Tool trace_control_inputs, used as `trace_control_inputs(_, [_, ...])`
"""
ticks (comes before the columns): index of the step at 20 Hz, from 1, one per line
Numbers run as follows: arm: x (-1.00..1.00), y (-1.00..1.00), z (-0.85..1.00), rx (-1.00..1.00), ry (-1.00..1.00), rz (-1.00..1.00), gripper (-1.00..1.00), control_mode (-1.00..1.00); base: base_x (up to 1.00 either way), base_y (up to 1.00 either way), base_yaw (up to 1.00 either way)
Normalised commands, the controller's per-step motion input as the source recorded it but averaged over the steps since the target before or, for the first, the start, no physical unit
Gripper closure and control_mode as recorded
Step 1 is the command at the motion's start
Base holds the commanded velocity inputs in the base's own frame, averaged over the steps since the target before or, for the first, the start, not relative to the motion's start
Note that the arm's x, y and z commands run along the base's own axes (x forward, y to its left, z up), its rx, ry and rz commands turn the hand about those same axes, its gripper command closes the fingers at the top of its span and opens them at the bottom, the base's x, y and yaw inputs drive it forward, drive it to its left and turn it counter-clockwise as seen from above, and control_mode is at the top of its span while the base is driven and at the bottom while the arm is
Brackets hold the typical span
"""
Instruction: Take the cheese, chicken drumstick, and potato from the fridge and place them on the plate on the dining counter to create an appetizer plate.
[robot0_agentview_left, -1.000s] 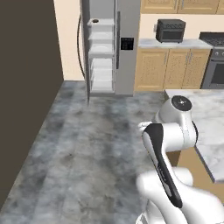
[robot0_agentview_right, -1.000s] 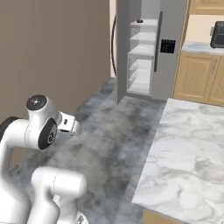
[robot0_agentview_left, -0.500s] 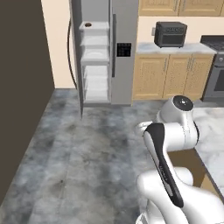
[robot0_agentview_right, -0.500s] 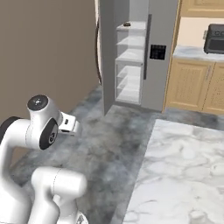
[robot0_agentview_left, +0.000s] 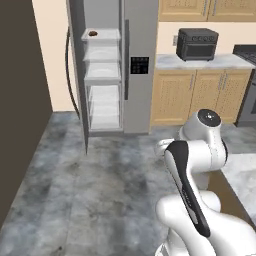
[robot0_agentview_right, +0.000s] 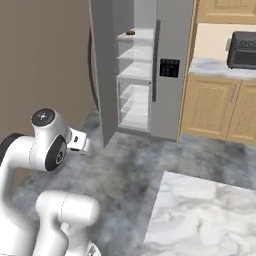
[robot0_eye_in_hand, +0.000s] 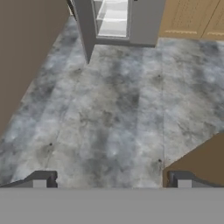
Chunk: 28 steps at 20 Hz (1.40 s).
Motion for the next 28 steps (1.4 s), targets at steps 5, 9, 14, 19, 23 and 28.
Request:
trace_control_inputs(5, [0.00, 0.00, 0.00, 0.00, 0.00, 0.00, -1.00, 1.00, 1.00, 0.20, -0.02])
trace_control_inputs(9, [0.00, 0.00, 0.00, 0.00, 0.00, 0.00, -1.00, 1.00, 1.00, 0.05, 0.00])
trace_control_inputs(14, [0.00, 0.00, 0.00, 0.00, 0.00, 0.00, -1.00, 1.00, 1.00, 0.08, 0.00])
trace_control_inputs(19, [0.00, 0.00, 0.00, 0.00, 0.00, 0.00, -1.00, 1.00, 1.00, 0.14, 0.00])
trace_control_inputs(23, [0.00, 0.00, 0.00, 0.00, 0.00, 0.00, -1.00, 1.00, 1.00, 0.33, 0.00])
trace_control_inputs(28, [0.00, 0.00, 0.00, 0.00, 0.00, 0.00, -1.00, 1.00, 1.00, 0.35, 0.00])
